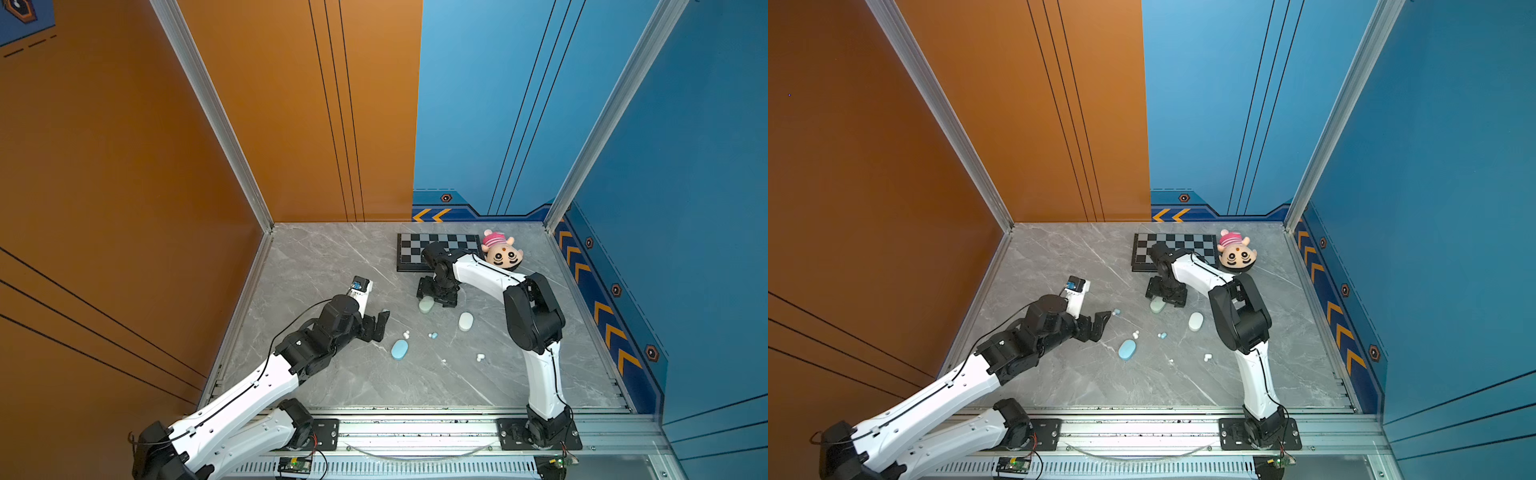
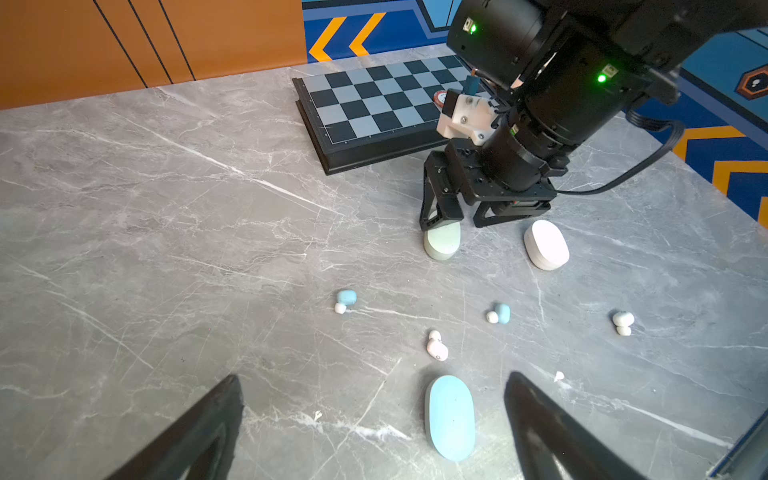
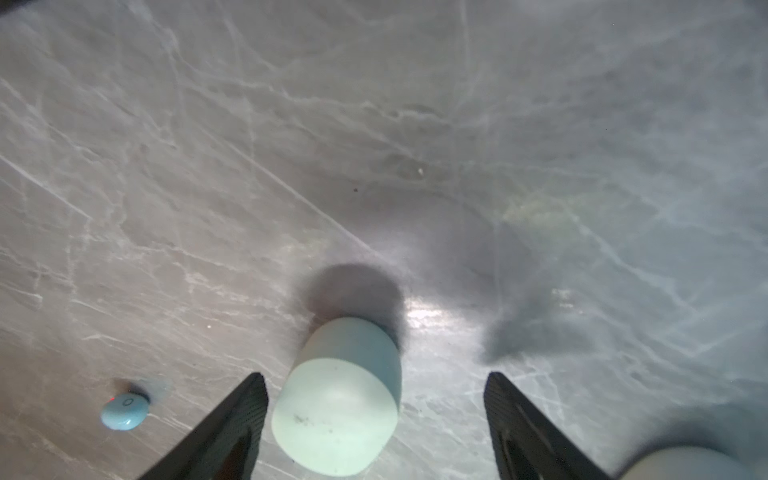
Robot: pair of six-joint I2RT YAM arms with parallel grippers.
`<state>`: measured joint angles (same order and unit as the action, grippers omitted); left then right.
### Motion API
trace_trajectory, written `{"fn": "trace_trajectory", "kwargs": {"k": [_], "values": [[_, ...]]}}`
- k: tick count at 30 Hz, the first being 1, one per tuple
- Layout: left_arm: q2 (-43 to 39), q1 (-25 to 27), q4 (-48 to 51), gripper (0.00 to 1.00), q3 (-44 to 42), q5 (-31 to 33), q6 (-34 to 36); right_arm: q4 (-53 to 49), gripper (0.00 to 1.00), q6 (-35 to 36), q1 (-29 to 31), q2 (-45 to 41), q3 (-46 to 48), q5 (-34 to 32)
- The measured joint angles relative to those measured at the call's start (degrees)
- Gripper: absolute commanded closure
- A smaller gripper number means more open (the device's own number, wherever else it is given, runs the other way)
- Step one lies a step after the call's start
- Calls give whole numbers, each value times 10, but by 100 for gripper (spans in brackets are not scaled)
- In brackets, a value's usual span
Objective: Insert the wireless bluetooth earbuds into the charging case
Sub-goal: 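Raise the left gripper away while the right gripper moves over the light blue case, then lower the right gripper and grasp the light blue oval case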
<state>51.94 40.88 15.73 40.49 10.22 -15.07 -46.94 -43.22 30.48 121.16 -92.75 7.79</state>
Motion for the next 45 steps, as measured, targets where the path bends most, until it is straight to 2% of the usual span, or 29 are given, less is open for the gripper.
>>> {"fn": "trace_trajectory", "kwargs": {"k": [6, 11, 15, 18, 22, 26, 30, 36, 45], "values": [[0, 0, 0, 2, 0, 0, 0, -7, 17, 18, -6, -27, 27, -1], [-1, 0, 0, 2, 0, 2, -6, -7, 19, 70, -2, -71, 27, 19], [-12, 0, 0, 2, -6, 5, -13, -21, 20, 119, 22, -116, 27, 49], [-20, -4, 0, 2, -11, 7, -16, -43, 22, 130, 58, -143, 32, 66], [-28, -4, 0, 2, -17, 14, -24, -61, 23, 86, 128, -164, 61, 71], [-47, -5, 0, 2, -30, 28, -30, -73, 23, 5, 198, -162, 78, 71], [-75, -7, 0, 2, -45, 42, -38, -72, 22, -57, 237, -152, 78, 70], [-112, -9, 1, 2, -61, 61, -47, -60, 23, -109, 243, -106, 78, 70], [-138, -12, 3, 2, -75, 72, -56, -49, 27, -128, 243, -62, 50, 72]]}}
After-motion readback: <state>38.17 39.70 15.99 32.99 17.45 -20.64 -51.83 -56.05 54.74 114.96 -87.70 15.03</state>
